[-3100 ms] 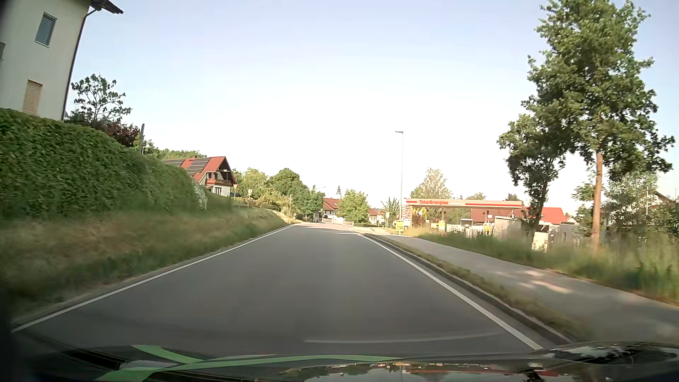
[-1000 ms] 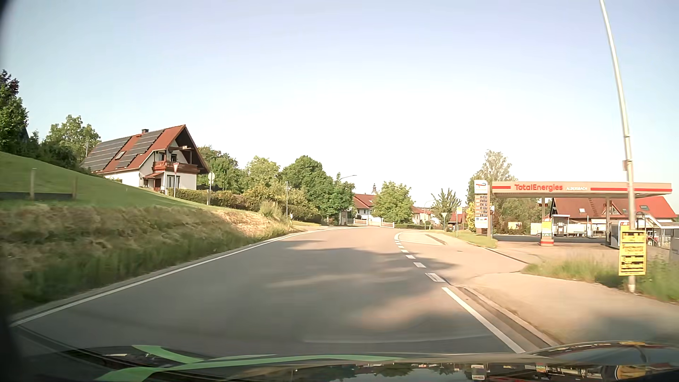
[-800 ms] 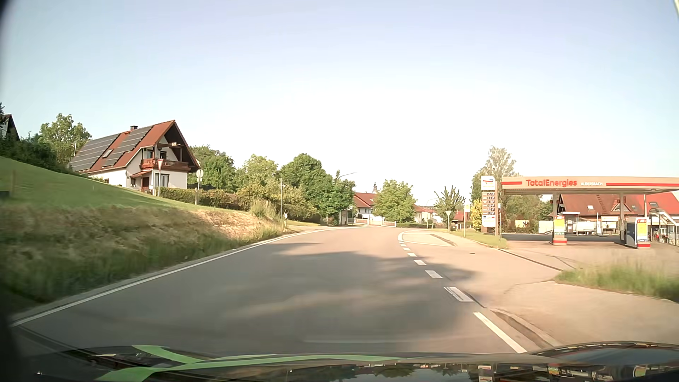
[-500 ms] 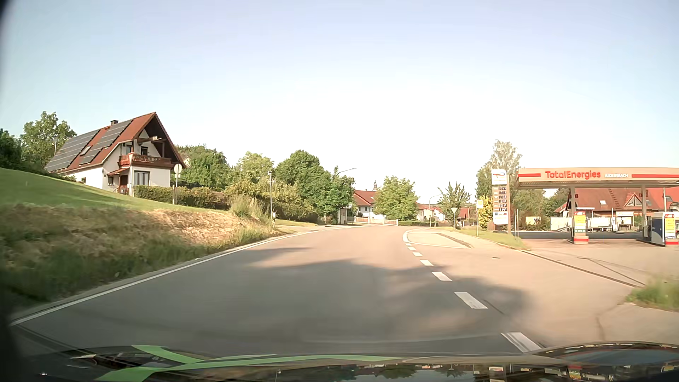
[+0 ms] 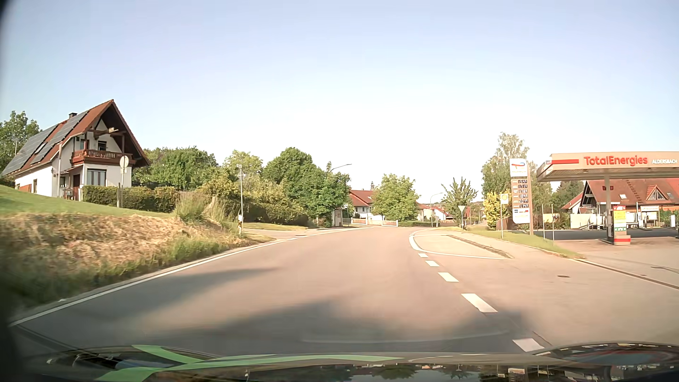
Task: Follow the waypoints while adhering to traffic rules and regulations
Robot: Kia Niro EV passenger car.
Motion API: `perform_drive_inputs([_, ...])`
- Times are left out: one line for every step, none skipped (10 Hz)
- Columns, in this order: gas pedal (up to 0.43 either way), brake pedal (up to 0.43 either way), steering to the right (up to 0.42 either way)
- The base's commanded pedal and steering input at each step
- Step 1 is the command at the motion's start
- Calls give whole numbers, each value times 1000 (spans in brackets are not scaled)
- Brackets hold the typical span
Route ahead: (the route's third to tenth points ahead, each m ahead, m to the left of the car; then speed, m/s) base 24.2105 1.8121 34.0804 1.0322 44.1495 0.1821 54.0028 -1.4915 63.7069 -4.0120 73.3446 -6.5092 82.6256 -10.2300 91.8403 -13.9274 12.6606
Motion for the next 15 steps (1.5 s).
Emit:
perform_drive_inputs([47,0,9])
perform_drive_inputs([47,0,10])
perform_drive_inputs([47,0,11])
perform_drive_inputs([47,0,10])
perform_drive_inputs([47,0,11])
perform_drive_inputs([47,0,12])
perform_drive_inputs([47,0,12])
perform_drive_inputs([47,0,13])
perform_drive_inputs([47,0,12])
perform_drive_inputs([59,0,13])
perform_drive_inputs([59,0,13])
perform_drive_inputs([67,0,13])
perform_drive_inputs([59,0,13])
perform_drive_inputs([47,0,13])
perform_drive_inputs([0,0,14])
